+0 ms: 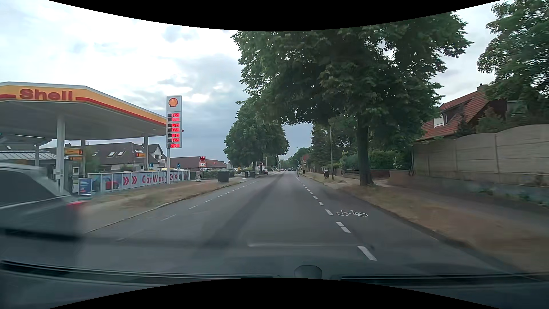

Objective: Follow the waypoints while adhering to traffic rules and regulations

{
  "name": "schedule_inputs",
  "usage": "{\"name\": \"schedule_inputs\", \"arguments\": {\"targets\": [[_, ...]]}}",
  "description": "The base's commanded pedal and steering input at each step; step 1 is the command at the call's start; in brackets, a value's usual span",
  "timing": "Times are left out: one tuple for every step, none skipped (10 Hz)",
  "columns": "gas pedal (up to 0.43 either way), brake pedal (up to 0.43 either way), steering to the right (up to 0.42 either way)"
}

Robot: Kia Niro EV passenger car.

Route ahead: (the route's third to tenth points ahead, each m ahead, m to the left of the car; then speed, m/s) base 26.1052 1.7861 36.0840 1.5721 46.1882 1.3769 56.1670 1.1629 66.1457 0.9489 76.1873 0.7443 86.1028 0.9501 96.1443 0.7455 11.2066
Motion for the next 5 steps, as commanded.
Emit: {"name": "schedule_inputs", "arguments": {"targets": [[0.047, 0.0, -0.008], [0.047, 0.0, -0.008], [0.047, 0.0, -0.008], [0.047, 0.0, -0.007], [0.047, 0.0, -0.006]]}}
